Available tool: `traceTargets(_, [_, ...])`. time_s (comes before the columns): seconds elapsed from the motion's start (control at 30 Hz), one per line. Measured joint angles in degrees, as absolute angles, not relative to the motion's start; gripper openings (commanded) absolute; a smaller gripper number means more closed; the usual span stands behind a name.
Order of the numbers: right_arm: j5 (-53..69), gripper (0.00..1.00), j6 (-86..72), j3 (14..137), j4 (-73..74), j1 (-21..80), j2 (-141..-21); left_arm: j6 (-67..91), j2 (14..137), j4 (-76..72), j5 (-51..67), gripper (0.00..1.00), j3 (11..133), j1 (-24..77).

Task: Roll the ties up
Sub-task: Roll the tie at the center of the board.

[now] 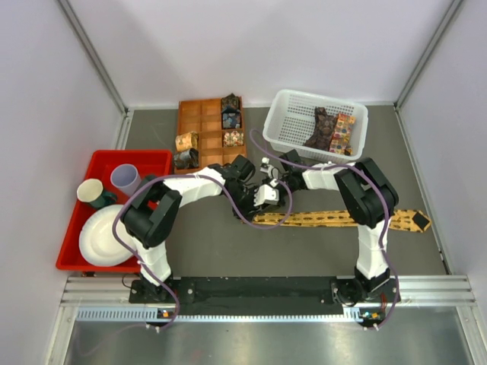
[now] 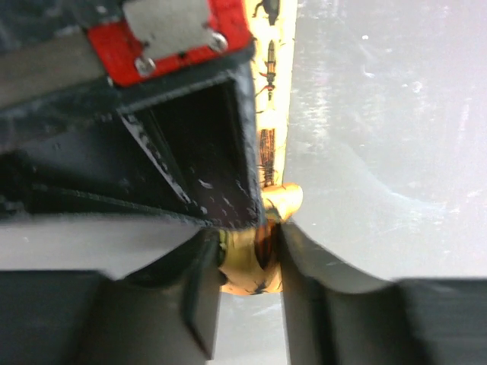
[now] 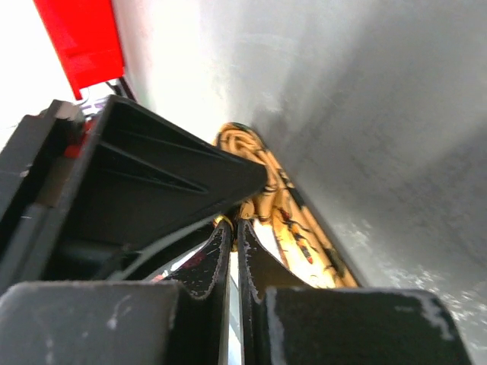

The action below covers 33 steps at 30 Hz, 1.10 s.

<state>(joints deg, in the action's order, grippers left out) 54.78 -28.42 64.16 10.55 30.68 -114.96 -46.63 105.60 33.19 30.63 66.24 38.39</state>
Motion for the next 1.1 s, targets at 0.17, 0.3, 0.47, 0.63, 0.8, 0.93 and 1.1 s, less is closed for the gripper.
traceTargets(0.17, [51.7,0.0,-25.9,64.2,13.2,30.7,-115.1,-45.8,104.0,32.4,33.9,0.65,64.3,36.5])
traceTargets(0.3, [48.4,0.0,-23.9,64.2,15.1,30.7,-115.1,-44.4,100.9,30.5,34.6,0.77,60.3,32.8])
traceTargets(0.47, [46.6,0.0,-22.5,65.0,16.8,30.7,-115.1,-43.1,92.2,25.5,33.8,0.88,52.2,30.9])
traceTargets(0.63, [46.4,0.0,-22.5,65.0,16.9,31.0,-115.1,-42.6,87.9,20.9,32.9,0.86,49.3,32.4])
traceTargets(0.8, [46.2,0.0,-22.0,65.3,17.2,31.1,-115.1,-41.9,91.6,18.5,30.5,0.86,49.9,34.7])
traceTargets(0.93, [46.0,0.0,-21.5,65.6,17.4,31.4,-115.0,-42.2,95.1,18.0,28.9,0.87,51.1,36.3])
traceTargets(1.1, [45.7,0.0,-20.7,65.8,17.6,31.6,-115.0,-42.0,98.6,18.0,26.6,0.74,55.3,38.5])
